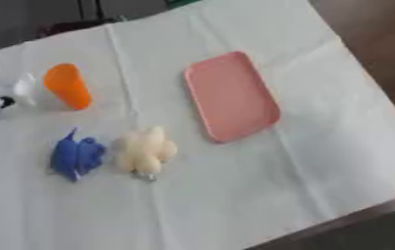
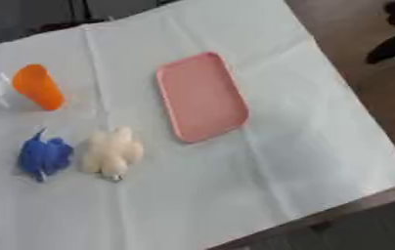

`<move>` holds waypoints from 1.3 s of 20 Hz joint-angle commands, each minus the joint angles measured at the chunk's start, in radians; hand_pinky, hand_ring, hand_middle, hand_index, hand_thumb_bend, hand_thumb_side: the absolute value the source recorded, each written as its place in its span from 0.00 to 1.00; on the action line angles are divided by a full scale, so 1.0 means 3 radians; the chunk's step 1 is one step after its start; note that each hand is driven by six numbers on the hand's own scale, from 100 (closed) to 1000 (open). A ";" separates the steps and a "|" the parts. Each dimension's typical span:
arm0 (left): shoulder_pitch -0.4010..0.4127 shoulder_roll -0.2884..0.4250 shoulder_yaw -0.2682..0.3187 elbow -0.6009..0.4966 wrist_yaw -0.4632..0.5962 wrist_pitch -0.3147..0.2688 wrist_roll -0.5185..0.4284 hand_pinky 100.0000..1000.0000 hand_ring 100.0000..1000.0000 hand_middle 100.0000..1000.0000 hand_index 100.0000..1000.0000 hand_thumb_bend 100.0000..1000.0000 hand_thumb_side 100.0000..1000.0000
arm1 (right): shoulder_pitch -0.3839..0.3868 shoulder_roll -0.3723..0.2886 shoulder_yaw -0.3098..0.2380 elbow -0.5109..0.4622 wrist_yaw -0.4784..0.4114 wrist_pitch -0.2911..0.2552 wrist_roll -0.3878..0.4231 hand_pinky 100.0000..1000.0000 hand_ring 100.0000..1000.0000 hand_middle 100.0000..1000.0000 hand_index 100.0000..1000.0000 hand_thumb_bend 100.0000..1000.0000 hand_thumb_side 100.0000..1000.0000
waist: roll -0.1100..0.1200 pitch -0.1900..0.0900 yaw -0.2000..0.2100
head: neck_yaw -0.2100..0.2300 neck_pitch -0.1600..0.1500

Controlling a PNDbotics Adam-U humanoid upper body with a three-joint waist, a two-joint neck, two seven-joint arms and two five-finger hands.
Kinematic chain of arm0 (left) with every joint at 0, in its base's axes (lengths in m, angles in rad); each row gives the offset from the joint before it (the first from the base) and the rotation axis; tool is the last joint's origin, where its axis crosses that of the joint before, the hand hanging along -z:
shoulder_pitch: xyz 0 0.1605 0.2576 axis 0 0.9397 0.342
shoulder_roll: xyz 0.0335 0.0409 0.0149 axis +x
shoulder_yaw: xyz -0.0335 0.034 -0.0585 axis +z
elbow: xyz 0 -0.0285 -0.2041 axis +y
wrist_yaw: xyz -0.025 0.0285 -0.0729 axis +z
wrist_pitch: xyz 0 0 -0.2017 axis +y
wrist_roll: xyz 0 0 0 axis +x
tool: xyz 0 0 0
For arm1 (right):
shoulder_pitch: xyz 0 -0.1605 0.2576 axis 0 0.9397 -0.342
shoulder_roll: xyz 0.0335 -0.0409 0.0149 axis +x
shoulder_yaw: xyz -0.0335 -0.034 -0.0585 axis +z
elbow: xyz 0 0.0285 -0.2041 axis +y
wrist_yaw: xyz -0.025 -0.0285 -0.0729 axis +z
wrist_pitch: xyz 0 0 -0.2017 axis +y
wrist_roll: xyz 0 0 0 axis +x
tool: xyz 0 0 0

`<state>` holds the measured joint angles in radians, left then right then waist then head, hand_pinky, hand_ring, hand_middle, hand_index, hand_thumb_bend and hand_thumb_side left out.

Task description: Pick up objects on the table and place them in the box.

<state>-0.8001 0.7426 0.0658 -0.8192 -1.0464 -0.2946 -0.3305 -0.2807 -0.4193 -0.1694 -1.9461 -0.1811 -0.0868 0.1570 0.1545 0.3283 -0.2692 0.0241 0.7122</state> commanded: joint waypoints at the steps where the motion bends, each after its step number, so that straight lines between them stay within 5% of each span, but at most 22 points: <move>1: -0.0026 0.0138 0.0027 -0.0006 -0.0044 -0.0004 -0.0015 0.85 0.81 0.83 0.81 0.54 0.45 | -0.0031 -0.0051 -0.0031 -0.0082 0.0020 0.0000 0.0003 0.49 0.47 0.78 0.67 0.00 0.74 | -0.0017 -0.0048 -0.0002 | -0.0004 -0.0036; 26: -0.0032 0.0045 -0.0024 -0.0047 -0.0018 -0.0068 0.0023 0.84 0.81 0.83 0.80 0.49 0.45 | -0.0041 -0.0032 -0.0036 -0.0085 0.0034 -0.0001 0.0023 0.49 0.47 0.78 0.67 0.00 0.74 | 0.0000 0.0008 -0.0043 | -0.0008 -0.0053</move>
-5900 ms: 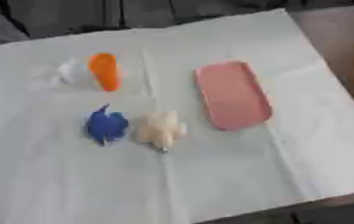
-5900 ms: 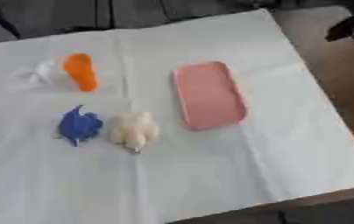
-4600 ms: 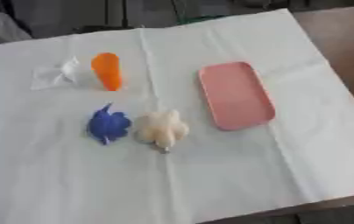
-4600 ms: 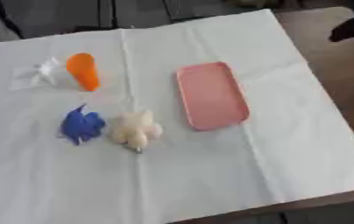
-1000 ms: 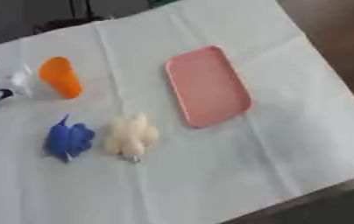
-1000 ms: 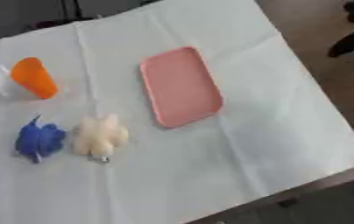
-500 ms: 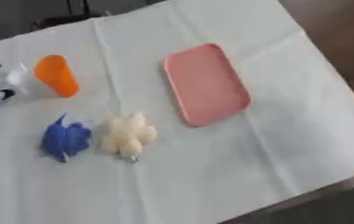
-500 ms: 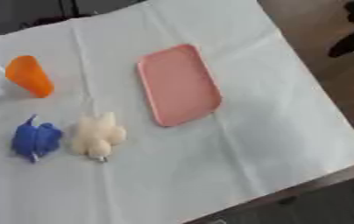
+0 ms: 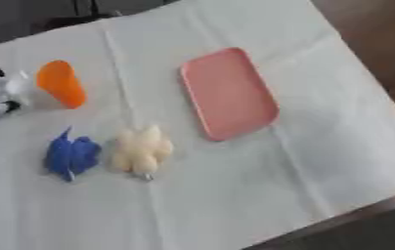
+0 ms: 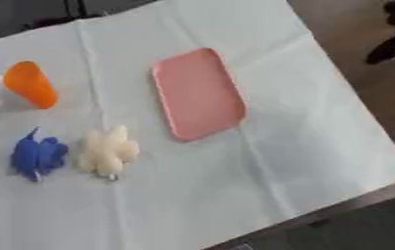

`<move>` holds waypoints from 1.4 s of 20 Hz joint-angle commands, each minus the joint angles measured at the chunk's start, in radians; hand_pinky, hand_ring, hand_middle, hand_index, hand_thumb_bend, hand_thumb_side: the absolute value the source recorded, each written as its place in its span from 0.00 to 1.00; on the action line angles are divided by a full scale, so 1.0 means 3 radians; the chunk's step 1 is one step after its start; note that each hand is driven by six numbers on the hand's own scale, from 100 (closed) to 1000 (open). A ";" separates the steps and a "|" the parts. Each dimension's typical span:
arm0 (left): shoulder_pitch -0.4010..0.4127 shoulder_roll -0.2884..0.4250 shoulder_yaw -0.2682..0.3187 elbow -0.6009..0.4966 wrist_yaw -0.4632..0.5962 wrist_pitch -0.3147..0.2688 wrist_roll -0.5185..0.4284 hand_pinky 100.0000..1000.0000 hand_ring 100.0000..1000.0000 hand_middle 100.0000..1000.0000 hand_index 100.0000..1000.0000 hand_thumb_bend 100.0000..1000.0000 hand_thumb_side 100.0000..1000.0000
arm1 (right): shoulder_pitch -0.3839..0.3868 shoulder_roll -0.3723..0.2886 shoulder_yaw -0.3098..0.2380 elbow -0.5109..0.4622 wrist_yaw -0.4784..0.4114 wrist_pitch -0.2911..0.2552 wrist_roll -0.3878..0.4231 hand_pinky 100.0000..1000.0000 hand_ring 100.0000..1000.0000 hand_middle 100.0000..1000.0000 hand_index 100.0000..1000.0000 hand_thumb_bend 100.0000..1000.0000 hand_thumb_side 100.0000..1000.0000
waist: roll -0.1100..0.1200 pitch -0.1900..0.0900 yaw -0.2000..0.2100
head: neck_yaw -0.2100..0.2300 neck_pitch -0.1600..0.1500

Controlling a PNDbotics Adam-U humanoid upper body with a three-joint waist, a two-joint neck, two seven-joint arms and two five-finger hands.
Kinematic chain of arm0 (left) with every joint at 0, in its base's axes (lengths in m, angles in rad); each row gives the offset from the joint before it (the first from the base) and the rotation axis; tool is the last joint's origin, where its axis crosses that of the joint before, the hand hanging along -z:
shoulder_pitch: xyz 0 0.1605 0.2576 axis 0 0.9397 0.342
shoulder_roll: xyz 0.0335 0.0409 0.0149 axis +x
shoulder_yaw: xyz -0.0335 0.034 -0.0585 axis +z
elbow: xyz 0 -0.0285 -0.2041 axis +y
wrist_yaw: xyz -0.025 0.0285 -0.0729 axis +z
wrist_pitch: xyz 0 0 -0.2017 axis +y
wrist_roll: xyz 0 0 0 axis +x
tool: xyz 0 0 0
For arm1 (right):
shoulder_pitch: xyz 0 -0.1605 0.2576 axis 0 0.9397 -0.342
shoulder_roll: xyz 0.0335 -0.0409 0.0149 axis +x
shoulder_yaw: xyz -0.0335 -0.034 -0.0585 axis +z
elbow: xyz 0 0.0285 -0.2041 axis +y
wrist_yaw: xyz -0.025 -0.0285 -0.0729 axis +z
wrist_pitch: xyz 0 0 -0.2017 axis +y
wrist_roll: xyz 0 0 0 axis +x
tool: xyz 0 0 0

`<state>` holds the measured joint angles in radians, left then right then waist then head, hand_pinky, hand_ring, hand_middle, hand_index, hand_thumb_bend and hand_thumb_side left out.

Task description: Pick up objects on the table and place them in the box.

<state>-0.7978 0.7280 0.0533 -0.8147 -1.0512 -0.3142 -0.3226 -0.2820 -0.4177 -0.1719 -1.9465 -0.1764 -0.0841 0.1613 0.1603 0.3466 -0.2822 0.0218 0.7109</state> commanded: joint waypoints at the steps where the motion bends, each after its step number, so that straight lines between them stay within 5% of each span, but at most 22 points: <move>1: -0.0041 0.0094 0.0017 -0.0063 -0.0004 -0.0002 -0.0002 0.84 0.81 0.83 0.80 0.49 0.45 | -0.0037 -0.0037 -0.0028 -0.0084 0.0019 -0.0010 0.0010 0.49 0.47 0.78 0.67 0.00 0.74 | -0.0019 -0.0052 0.0001 | 0.0001 -0.0050; 13: -0.0054 0.0088 0.0016 -0.0073 -0.0016 0.0000 0.0025 0.84 0.81 0.83 0.80 0.49 0.43 | -0.0038 -0.0033 -0.0032 -0.0084 0.0025 -0.0011 0.0018 0.49 0.47 0.78 0.67 0.00 0.74 | -0.0012 -0.0034 -0.0005 | 0.0483 -0.0170; 28: -0.0052 0.0044 0.0008 -0.0007 -0.0028 0.0007 -0.0001 0.84 0.81 0.83 0.81 0.46 0.47 | -0.0044 -0.0021 -0.0035 -0.0086 0.0034 -0.0019 0.0032 0.49 0.47 0.78 0.67 0.00 0.75 | -0.0007 0.0002 -0.0037 | 0.0479 -0.0191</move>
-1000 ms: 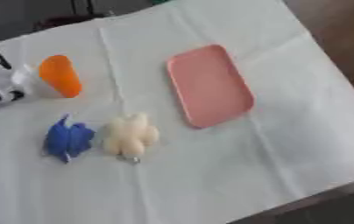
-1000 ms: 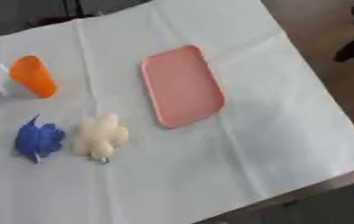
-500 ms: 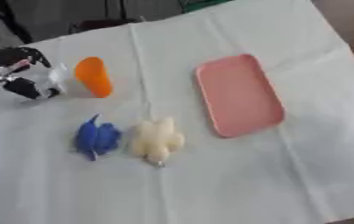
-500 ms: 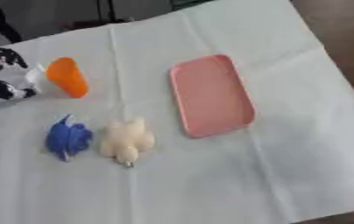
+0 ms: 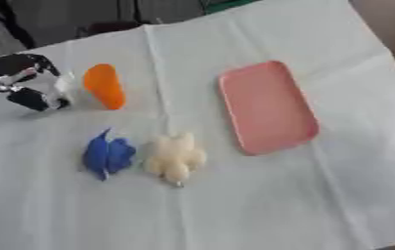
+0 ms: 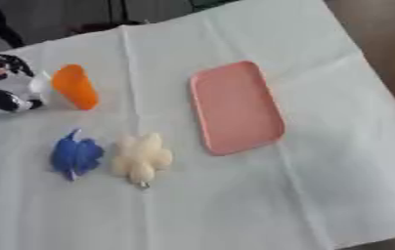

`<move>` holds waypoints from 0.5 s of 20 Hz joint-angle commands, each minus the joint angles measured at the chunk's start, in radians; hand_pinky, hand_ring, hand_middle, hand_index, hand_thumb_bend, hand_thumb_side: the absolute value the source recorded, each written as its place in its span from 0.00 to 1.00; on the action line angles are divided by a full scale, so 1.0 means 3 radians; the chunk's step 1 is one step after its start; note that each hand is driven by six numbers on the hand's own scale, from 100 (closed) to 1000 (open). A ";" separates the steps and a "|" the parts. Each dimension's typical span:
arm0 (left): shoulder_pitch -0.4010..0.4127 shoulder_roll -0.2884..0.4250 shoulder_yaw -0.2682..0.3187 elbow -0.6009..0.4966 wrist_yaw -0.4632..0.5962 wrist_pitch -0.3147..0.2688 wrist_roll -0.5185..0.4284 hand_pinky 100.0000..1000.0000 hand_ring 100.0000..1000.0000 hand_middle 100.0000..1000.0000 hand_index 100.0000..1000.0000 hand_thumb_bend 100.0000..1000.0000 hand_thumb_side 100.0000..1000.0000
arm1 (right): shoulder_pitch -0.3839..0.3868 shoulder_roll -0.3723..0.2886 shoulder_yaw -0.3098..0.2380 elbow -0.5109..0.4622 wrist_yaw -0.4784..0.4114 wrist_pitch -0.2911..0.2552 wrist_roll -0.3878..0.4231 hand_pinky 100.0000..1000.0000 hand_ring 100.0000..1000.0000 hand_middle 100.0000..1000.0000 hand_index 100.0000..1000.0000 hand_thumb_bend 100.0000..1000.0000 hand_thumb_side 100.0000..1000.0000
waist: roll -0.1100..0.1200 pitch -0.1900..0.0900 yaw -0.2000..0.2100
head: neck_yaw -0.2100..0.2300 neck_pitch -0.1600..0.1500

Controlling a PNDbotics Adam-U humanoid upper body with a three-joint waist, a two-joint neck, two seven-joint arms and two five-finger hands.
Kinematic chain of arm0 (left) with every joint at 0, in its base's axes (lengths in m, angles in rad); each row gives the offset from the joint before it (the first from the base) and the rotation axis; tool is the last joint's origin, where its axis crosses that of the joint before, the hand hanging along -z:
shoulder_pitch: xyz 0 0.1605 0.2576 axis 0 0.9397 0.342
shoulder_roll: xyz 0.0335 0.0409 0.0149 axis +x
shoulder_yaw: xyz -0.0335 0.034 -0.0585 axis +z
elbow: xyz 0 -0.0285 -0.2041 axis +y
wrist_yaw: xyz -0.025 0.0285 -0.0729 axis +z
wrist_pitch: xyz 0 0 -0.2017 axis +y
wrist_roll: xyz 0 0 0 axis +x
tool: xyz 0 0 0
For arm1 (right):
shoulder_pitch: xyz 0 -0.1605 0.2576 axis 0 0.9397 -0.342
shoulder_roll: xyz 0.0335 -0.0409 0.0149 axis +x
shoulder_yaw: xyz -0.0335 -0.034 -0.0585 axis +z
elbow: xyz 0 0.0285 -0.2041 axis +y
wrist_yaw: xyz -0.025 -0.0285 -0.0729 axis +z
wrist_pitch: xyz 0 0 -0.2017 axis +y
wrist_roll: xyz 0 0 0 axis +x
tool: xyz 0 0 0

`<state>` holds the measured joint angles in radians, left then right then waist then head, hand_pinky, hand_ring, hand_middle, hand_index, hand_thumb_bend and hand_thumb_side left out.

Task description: Pick up objects on the table and place them in the box.

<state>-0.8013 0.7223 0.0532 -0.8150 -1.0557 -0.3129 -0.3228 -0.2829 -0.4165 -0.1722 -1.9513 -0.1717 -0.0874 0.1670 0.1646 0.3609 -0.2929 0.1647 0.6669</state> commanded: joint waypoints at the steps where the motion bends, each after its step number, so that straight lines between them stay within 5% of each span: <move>1: -0.0040 0.0060 0.0008 -0.0002 -0.0016 0.0002 0.0002 0.84 0.81 0.83 0.81 0.46 0.47 | -0.0041 -0.0024 -0.0035 -0.0069 0.0019 -0.0008 0.0013 0.49 0.47 0.78 0.67 0.00 0.75 | -0.0021 -0.0045 -0.0001 | 0.0003 -0.0045; 8: -0.0029 0.0050 0.0004 0.0028 -0.0095 0.0021 -0.0028 0.84 0.80 0.82 0.74 0.45 0.47 | -0.0043 -0.0021 -0.0037 -0.0068 0.0017 -0.0011 0.0019 0.49 0.47 0.78 0.67 0.00 0.75 | -0.0027 -0.0044 0.0005 | 0.0007 -0.0051; 9: -0.0030 0.0052 0.0011 0.0027 -0.0100 0.0034 -0.0018 0.83 0.80 0.80 0.64 0.25 0.34 | -0.0042 -0.0020 -0.0038 -0.0066 0.0017 -0.0011 0.0020 0.49 0.47 0.78 0.67 0.00 0.74 | -0.0029 -0.0044 0.0007 | 0.0010 -0.0051; 10: -0.0030 0.0052 0.0014 0.0024 -0.0101 0.0052 -0.0002 0.83 0.80 0.80 0.64 0.25 0.34 | -0.0042 -0.0019 -0.0039 -0.0065 0.0017 -0.0011 0.0020 0.49 0.47 0.78 0.67 0.00 0.74 | -0.0031 -0.0045 0.0007 | 0.0012 -0.0052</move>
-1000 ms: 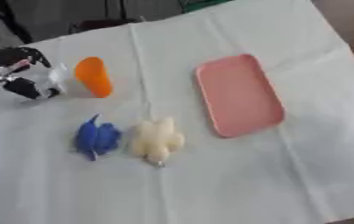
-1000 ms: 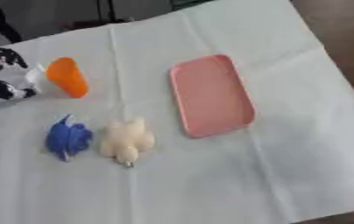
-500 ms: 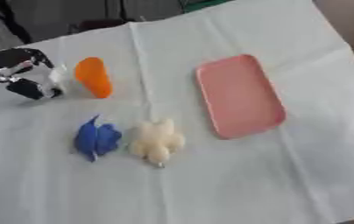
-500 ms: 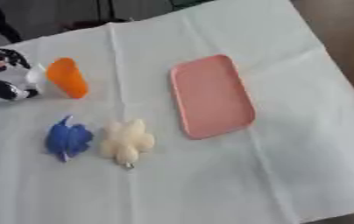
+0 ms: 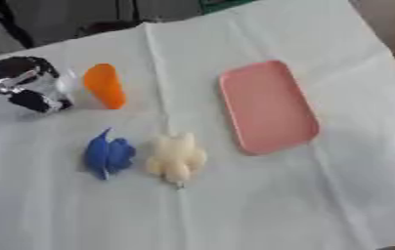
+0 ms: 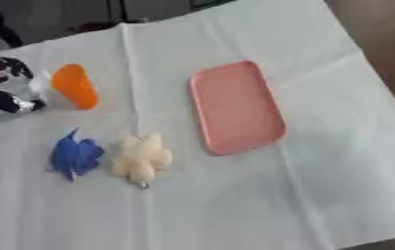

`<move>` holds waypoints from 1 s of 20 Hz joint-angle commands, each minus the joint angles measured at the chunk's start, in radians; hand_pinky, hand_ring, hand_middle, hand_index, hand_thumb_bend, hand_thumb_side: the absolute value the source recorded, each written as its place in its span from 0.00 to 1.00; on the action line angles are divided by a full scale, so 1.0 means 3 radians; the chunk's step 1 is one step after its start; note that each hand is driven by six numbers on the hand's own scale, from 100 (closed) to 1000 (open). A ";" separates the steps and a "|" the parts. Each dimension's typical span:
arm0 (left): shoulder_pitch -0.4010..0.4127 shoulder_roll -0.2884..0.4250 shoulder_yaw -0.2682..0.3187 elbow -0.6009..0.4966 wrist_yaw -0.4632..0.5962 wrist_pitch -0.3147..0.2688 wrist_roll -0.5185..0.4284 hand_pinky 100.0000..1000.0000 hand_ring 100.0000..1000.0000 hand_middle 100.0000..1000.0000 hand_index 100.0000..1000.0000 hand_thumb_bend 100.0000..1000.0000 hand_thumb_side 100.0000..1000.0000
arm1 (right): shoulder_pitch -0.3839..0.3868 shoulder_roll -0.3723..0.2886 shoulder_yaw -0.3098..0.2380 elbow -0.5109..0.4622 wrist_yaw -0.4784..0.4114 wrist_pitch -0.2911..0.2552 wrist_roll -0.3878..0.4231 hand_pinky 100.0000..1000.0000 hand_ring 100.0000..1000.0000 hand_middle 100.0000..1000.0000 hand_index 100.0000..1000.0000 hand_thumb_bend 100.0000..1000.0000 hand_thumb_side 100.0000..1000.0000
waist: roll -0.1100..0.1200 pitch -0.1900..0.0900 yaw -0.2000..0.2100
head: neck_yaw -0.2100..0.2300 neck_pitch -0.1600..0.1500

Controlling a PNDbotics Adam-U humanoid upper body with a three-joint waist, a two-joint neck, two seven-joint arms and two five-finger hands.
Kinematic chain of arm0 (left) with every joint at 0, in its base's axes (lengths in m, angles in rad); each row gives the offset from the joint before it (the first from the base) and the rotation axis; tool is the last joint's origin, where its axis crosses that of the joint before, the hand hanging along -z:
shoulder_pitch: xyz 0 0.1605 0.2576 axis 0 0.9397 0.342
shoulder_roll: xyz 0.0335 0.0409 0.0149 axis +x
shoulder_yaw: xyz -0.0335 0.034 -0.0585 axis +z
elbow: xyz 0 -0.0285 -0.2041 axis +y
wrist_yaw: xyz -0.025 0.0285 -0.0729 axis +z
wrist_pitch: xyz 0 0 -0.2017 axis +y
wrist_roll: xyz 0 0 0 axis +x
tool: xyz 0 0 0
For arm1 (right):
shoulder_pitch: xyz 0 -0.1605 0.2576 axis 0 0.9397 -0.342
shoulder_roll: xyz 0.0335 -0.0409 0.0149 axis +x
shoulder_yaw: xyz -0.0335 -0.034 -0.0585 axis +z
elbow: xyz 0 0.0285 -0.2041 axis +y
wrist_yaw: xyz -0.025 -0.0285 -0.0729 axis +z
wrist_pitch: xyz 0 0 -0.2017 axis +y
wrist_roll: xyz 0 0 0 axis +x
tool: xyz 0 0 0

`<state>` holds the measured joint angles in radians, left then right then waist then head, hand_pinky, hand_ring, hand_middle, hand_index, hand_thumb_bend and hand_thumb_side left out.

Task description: Pick up objects on the table and place them in the box.

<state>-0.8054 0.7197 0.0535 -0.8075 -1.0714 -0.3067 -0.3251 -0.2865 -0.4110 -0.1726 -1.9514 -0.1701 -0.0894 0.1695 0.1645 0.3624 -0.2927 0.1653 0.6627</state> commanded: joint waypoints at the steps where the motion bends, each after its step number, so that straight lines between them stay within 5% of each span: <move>1: -0.0015 0.0060 0.0013 -0.0002 -0.0048 0.0044 0.0019 0.83 0.80 0.80 0.63 0.23 0.34 | -0.0030 -0.0036 -0.0038 -0.0064 0.0012 -0.0005 0.0013 0.49 0.47 0.78 0.67 0.00 0.74 | -0.0031 -0.0050 0.0007 | 0.0011 -0.0038; 4: -0.0017 0.0065 0.0013 0.0001 -0.0041 0.0071 0.0037 0.83 0.79 0.80 0.58 0.13 0.30 | -0.0029 -0.0035 -0.0040 -0.0061 0.0011 -0.0006 0.0014 0.49 0.47 0.78 0.67 0.00 0.74 | -0.0034 -0.0051 0.0010 | 0.0011 -0.0037; 5: -0.0018 0.0073 0.0014 0.0007 -0.0034 0.0084 0.0028 0.82 0.78 0.78 0.49 0.00 0.25 | -0.0028 -0.0034 -0.0041 -0.0059 0.0010 -0.0005 0.0013 0.49 0.47 0.78 0.68 0.00 0.74 | -0.0037 -0.0058 0.0015 | 0.0011 -0.0035; 20: 0.0007 0.0103 -0.0001 0.0083 0.0198 0.0094 -0.0559 0.80 0.74 0.71 0.31 0.00 0.28 | -0.0013 -0.0034 -0.0054 -0.0038 -0.0019 -0.0012 0.0013 0.49 0.47 0.78 0.68 0.00 0.74 | -0.0077 -0.0122 0.0029 | 0.0015 -0.0036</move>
<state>-0.8084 0.7240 0.0547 -0.7945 -1.0131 -0.2776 -0.4741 -0.2844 -0.4090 -0.1786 -1.9513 -0.1701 -0.0896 0.1722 0.1526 0.3437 -0.2860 0.1663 0.6597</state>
